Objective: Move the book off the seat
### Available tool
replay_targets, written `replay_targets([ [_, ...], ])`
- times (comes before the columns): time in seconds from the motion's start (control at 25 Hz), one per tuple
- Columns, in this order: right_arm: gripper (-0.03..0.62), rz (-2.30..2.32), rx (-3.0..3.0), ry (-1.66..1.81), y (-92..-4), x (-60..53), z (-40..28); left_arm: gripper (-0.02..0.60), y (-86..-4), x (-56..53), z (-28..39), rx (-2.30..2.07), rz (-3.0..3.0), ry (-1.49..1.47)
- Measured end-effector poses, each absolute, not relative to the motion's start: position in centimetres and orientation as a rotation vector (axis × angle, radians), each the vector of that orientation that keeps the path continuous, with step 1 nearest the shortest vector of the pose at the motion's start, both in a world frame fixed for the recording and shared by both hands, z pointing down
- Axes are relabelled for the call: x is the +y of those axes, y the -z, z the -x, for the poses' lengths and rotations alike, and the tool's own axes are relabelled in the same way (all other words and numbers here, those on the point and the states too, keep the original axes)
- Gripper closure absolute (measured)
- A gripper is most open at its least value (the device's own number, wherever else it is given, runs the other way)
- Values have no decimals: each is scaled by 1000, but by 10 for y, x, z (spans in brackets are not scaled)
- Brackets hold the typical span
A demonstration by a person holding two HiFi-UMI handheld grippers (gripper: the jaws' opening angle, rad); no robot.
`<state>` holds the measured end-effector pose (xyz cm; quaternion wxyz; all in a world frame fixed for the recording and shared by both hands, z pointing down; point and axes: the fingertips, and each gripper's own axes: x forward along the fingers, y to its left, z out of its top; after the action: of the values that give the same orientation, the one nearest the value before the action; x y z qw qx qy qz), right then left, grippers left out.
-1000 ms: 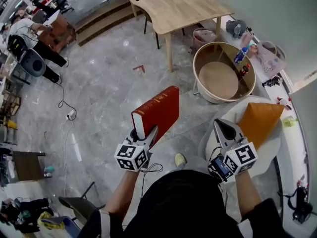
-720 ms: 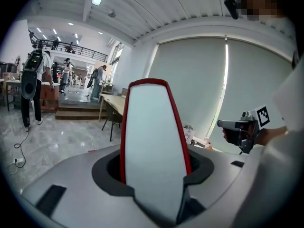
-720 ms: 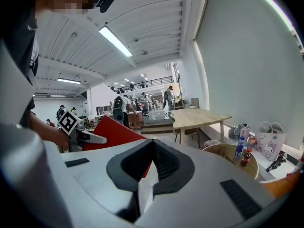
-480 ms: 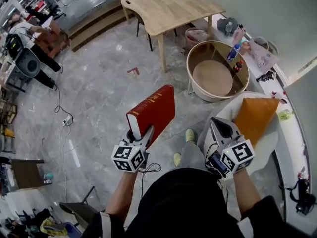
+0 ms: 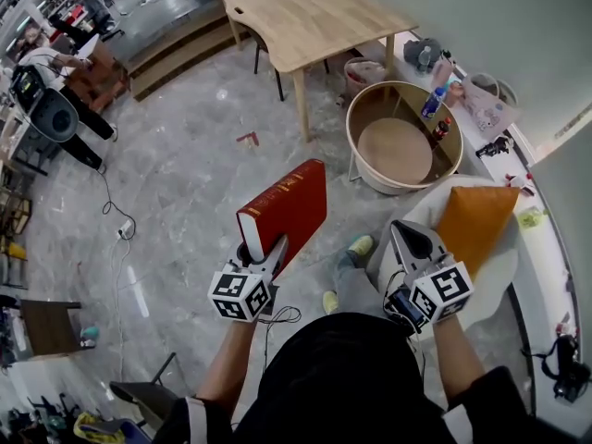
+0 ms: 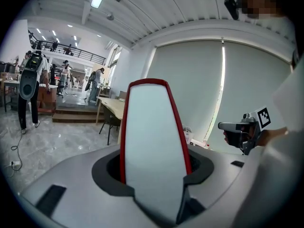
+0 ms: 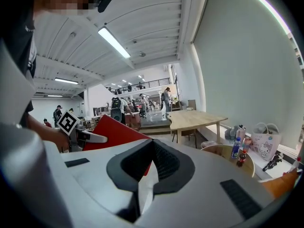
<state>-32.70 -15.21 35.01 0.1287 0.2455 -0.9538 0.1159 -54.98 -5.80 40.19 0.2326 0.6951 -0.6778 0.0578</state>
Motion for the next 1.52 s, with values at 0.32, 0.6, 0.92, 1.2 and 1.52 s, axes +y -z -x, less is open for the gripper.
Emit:
replay_targets([
  [0.32,585,-764,-2764,-377,-361,-184,317,327,-410,-101,540,-1810,-1948,-194],
  [0.6,585,-833,-2742,-422,-379,-249,318,327,-418,-175,548,-1751,-1986,-256],
  [0.92,585,-959,-2694,-471,-383,-344,307,327,-414,-281,547,-1656,-2077,-330],
  [1.2,585,-1063,-2668,-498,-383,-400,296,327,-416,-355,528,-1547,-2159,-364],
  [1.52,585,-1178,-2646,-497,-382,-450,276,327,-419,-433,501,-1451,-2262,-391],
])
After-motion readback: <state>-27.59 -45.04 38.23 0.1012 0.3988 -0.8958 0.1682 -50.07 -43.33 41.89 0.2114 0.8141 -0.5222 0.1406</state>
